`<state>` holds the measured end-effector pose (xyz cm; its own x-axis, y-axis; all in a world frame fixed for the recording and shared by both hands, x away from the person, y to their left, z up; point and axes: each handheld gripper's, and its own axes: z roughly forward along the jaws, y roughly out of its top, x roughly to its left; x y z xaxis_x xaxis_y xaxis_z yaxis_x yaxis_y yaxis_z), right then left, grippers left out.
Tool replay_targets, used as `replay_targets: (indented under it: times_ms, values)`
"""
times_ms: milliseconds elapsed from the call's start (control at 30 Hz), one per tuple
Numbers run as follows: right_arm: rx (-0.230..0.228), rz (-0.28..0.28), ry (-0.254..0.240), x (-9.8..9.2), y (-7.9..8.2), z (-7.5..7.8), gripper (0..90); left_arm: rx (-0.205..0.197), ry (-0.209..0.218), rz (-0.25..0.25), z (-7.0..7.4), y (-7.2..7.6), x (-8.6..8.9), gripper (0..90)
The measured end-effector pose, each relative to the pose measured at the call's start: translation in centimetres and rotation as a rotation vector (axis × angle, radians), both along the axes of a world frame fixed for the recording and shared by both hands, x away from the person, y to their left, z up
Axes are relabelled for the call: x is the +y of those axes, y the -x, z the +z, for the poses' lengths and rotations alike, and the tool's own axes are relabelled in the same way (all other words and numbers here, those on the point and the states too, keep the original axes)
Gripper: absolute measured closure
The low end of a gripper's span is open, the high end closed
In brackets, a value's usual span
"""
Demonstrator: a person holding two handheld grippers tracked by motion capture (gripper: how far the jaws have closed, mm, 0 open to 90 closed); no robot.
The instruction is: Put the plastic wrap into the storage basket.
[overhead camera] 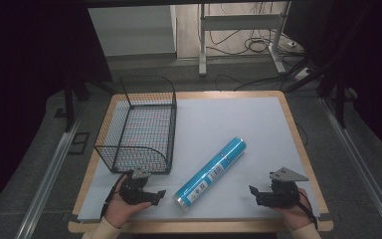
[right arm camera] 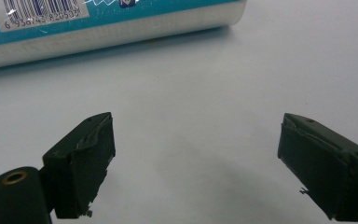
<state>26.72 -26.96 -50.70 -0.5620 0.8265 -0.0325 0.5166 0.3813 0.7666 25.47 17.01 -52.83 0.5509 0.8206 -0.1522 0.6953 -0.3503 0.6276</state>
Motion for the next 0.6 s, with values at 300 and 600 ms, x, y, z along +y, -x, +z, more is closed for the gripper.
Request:
replay_targets:
  times_ms: [300,600]
  values:
    - [-0.003,0.001,0.021,0.0,0.0,-0.2,12.2,-0.01,-0.007,0.006,0.1,0.1,-0.1,16.2]
    - [-0.006,-0.003,0.028,-0.1,-0.1,-0.2,12.1,-0.025,-0.01,0.003,1.1,0.3,-0.2,16.5]
